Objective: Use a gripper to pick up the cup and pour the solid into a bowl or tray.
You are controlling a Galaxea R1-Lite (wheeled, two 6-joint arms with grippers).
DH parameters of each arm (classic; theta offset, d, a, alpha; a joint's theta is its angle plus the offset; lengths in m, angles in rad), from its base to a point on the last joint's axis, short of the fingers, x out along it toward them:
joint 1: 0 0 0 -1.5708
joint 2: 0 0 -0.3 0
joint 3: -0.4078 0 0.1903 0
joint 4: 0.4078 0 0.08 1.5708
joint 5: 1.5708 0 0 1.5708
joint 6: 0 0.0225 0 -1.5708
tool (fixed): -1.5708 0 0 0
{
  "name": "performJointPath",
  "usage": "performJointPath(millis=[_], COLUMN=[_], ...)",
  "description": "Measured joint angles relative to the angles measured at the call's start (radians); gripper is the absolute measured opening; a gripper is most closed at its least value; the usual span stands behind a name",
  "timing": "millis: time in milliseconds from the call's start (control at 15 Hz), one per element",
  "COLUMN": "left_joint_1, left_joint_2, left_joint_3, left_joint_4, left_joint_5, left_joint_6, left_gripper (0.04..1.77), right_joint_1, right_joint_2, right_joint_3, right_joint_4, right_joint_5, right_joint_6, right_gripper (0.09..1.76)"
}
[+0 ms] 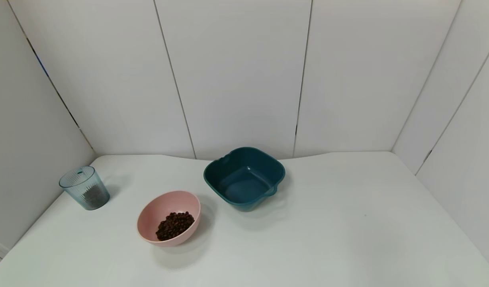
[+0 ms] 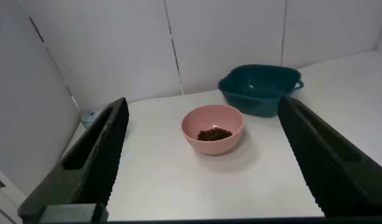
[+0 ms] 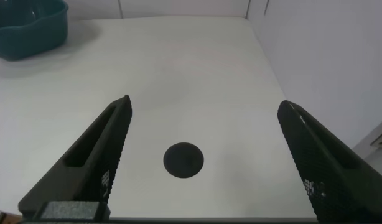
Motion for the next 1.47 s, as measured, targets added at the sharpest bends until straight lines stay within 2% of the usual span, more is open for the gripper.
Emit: performJointPath(millis=[267,467,733,933,1467], left_joint_1=[0.000,0.000,0.000,0.000,0.000], left_joint_2=[-0.005,-0.007,-0.007,-0.007,-0.007], left_joint_3=[0.170,0.253,0.271,0.273,0.273], left_joint_4=[-0.123,-0.152,-0.073,-0.035,-0.036], left_joint_5=[0.032,0.077,0.110,0.118,0.118], left_joint_6=[-0.009,-0.015,-0.045,-0.108,-0.116], left_gripper=[1.72,1.72,1.72,1.72,1.72], right_joint_1=[0.000,0.000,0.000,0.000,0.000], right_joint_2=[0.000,0.000,0.000,0.000,0.000], right_joint_3=[0.000,0.000,0.000,0.000,0.000], right_joint_4=[-0.001,-0.001,0.000,0.000,0.005], right_joint_5=[0.000,0.000,0.000,0.000,0.003], right_joint_6=[0.000,0.000,0.000,0.000,-0.009], right_gripper=[1.71,1.71,1.71,1.71,1.71])
